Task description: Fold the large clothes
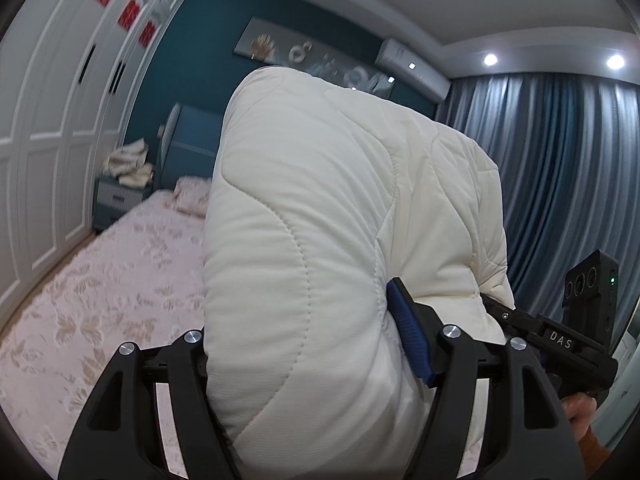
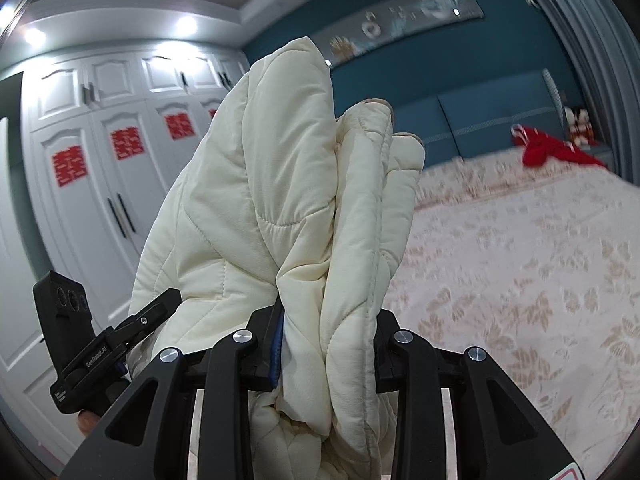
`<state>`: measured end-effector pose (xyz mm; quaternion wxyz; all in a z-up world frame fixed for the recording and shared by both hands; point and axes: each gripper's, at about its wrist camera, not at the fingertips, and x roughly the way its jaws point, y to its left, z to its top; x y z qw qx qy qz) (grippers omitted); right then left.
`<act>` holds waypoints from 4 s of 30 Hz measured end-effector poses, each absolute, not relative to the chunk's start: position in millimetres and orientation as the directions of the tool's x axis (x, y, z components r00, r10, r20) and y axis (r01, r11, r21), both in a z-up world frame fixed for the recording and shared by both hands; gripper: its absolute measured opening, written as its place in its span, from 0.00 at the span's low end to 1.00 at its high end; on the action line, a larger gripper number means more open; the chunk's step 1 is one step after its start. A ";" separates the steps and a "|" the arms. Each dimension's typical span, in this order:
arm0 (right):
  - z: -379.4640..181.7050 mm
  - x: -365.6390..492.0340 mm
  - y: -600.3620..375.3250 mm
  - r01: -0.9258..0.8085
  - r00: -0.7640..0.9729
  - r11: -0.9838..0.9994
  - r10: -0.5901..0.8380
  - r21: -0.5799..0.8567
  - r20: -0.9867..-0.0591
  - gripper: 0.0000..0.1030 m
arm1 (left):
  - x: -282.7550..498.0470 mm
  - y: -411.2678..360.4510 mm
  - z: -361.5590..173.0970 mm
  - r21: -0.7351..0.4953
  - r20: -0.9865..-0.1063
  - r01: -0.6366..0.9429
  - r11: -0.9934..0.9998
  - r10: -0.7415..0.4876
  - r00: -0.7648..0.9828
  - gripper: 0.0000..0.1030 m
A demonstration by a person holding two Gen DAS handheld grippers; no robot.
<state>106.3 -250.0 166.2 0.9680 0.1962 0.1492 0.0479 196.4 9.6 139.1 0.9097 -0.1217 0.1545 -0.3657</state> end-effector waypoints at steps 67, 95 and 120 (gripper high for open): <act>-132.3 179.7 -235.8 0.291 0.436 0.954 -0.068 0.069 -0.898 0.00 | 234.2 -61.3 -137.0 0.022 -0.867 0.272 0.962 -0.117 0.485 0.89; -156.4 187.4 -226.5 0.262 0.472 0.964 -0.085 0.047 -0.877 0.00 | 234.2 -68.1 -163.3 0.016 -0.863 0.229 0.973 -0.102 0.495 0.96; -61.1 2.3 -167.6 0.284 0.629 0.959 -0.172 0.018 -0.758 0.65 | 66.8 -10.9 -90.1 0.015 -0.786 0.133 0.991 -0.070 0.614 0.95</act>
